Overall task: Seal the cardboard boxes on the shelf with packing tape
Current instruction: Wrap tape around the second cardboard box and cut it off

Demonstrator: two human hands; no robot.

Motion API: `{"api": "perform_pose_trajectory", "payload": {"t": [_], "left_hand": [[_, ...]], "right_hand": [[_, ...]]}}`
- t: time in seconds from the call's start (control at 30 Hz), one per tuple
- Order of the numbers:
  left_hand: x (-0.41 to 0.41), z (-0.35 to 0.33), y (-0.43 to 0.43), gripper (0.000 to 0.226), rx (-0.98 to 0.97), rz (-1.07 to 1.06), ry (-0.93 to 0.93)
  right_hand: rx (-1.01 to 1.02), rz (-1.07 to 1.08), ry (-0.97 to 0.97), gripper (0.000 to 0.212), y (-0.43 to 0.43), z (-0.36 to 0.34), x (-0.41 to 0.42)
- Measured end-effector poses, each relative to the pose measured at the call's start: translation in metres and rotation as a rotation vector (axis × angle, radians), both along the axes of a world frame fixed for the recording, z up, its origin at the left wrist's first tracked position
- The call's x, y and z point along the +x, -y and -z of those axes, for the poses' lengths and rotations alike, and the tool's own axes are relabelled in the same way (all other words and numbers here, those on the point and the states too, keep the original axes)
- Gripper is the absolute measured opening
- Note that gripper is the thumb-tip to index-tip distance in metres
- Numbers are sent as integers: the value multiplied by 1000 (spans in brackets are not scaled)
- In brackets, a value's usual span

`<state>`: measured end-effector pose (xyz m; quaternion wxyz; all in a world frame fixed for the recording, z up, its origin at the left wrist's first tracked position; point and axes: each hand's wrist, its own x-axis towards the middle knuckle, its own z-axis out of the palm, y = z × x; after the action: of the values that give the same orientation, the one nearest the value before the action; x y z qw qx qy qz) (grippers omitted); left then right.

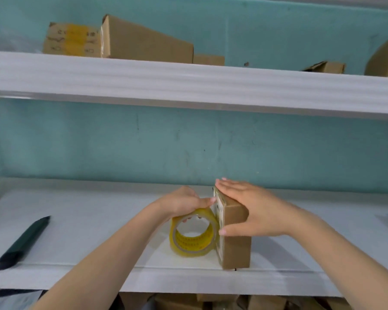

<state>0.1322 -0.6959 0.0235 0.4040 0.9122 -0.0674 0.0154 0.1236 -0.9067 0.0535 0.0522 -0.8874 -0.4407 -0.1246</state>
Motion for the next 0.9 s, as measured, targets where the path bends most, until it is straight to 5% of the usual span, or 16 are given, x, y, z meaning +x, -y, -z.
{"api": "perform_pose_trajectory", "payload": {"t": [0.23, 0.43, 0.57, 0.73, 0.9], "left_hand": [[-3, -3, 21, 55, 82, 16, 29], [-20, 27, -5, 39, -558, 284, -135], [-28, 45, -20, 26, -881, 357, -151], [-40, 27, -48, 51, -309, 88, 68], [-42, 9, -61, 56, -166, 26, 127]], "right_hand": [[-329, 91, -21, 126, -19, -27, -4], [-255, 149, -157, 133, 0, -26, 6], [-90, 79, -217, 111, 15, -25, 6], [381, -94, -363, 96, 25, -4, 4], [805, -163, -522, 101, 10, 40, 13]]}}
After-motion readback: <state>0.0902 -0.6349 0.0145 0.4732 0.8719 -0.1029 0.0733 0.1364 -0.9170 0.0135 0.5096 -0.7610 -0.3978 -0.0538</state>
